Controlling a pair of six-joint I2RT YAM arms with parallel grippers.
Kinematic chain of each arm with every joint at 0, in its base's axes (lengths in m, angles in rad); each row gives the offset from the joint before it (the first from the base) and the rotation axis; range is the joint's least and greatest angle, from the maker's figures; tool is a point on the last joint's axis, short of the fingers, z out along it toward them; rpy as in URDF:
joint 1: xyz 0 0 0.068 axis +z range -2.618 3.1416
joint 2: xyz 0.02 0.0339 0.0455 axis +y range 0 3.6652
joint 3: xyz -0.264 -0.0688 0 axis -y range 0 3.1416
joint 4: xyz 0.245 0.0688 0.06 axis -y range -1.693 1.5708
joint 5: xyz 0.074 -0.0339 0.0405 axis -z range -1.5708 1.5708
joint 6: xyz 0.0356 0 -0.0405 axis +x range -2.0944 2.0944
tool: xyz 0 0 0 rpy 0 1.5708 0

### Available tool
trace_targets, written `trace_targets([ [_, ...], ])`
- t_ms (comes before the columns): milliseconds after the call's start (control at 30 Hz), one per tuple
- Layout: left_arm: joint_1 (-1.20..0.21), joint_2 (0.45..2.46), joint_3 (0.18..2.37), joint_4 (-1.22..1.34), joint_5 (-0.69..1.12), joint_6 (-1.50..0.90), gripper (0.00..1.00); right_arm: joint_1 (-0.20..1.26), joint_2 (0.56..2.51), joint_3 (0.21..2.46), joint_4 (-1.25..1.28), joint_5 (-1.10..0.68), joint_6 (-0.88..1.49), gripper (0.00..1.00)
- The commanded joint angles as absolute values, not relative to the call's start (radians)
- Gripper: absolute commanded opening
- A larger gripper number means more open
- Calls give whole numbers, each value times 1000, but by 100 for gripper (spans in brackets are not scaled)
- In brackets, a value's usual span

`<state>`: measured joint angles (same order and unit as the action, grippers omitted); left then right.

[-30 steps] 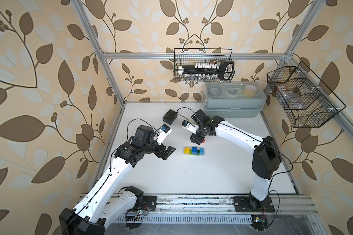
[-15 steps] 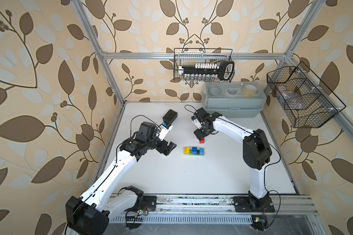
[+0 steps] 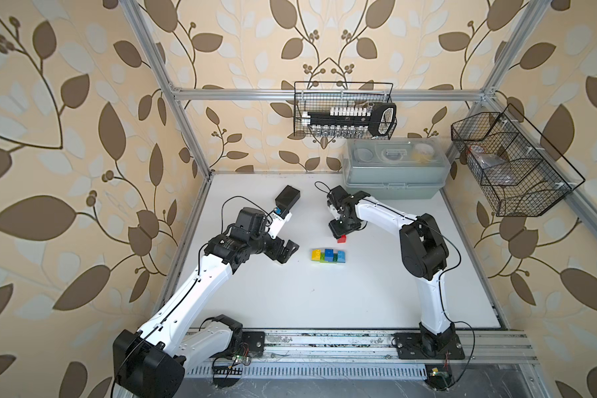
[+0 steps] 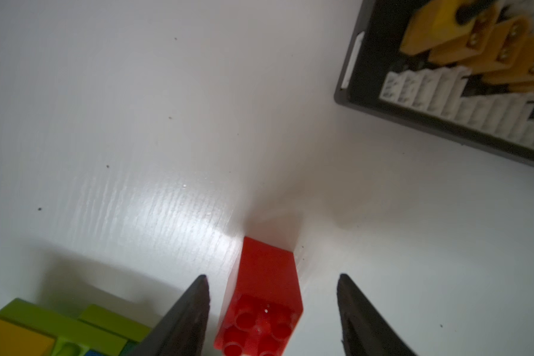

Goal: Assemble a fork with lego
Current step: Pick up the lego brick from the center of the board.

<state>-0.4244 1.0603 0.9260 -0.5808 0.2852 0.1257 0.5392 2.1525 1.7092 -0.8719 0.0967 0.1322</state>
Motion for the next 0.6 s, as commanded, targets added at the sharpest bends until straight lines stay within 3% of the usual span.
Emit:
trace_targets([
  [0, -413, 1040, 918, -560, 269, 113, 99, 540, 2179, 1744, -905, 88, 165, 61],
  [467, -404, 989, 887, -577, 258, 123, 99, 543, 2178, 1757, -933, 84, 206, 32],
  [567, -402, 982, 884, -574, 260, 120, 99, 543, 2161, 1747, -930, 86, 203, 34],
])
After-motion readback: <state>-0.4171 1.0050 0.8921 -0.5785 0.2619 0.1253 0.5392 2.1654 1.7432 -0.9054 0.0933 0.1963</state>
